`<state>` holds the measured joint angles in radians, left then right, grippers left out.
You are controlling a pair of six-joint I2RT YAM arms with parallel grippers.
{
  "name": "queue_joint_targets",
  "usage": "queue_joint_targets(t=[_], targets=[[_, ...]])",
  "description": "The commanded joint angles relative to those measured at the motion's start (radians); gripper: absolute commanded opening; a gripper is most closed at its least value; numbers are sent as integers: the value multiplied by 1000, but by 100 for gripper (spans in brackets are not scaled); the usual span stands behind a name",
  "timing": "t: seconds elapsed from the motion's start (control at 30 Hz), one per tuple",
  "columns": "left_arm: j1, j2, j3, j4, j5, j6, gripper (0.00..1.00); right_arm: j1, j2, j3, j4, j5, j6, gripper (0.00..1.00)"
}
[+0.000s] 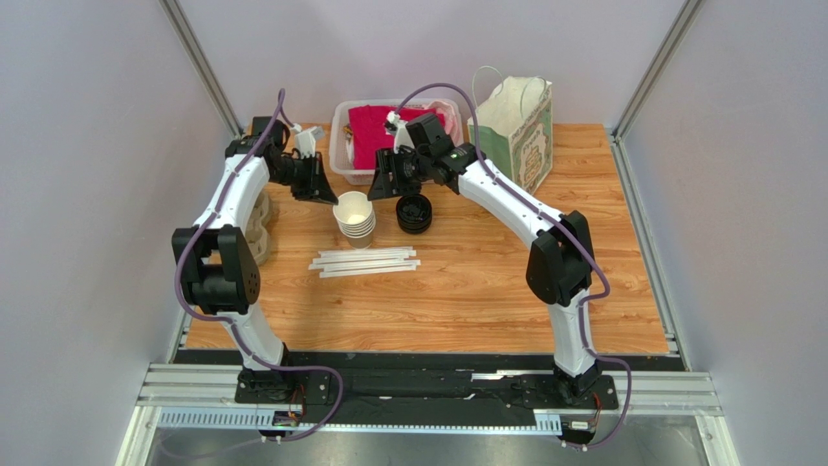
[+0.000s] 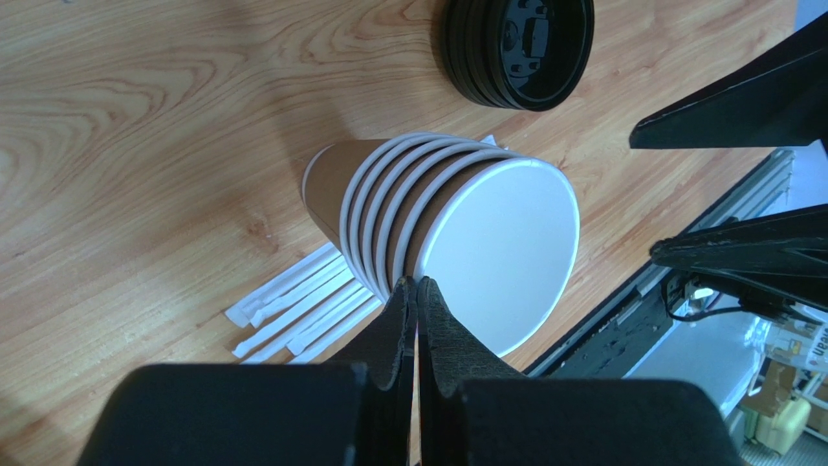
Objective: Pack the takeout coffee
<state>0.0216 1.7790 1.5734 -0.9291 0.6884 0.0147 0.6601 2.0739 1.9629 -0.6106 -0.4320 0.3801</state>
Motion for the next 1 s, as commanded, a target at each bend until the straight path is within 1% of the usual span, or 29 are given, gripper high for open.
queue_joint_targets(t=[0.0,0.07,0.1,0.17,0.2,0.27,0.47,0.6,0.7,0.9,0.93,0.97], targets=[[6,0,-3,41,46,-10,0,12,44,54,31,-17,26,54],[6,2,-9,42,49,-9,0,12,57,71,25,-19,26,50],[5,2,-10,44,51,-9,0,12,69,77,23,-25,26,44],[5,5,-12,46,53,-10,0,15,77,94,17,-31,28,39],[6,5,-13,46,53,-10,0,16,81,96,17,-31,29,33],[5,7,-13,52,54,-10,0,19,83,103,17,-31,28,30],[5,10,-10,55,62,-9,0,22,107,123,17,-47,45,28],[5,8,-7,50,65,-9,0,22,114,128,18,-60,54,22],[5,8,-7,50,69,-9,0,21,120,128,18,-77,62,22],[6,11,-9,50,74,-10,0,22,118,128,9,-50,60,24],[6,11,-10,50,72,-9,0,21,118,129,9,-44,59,24],[5,13,-10,50,77,-9,0,22,120,129,9,-42,57,21]])
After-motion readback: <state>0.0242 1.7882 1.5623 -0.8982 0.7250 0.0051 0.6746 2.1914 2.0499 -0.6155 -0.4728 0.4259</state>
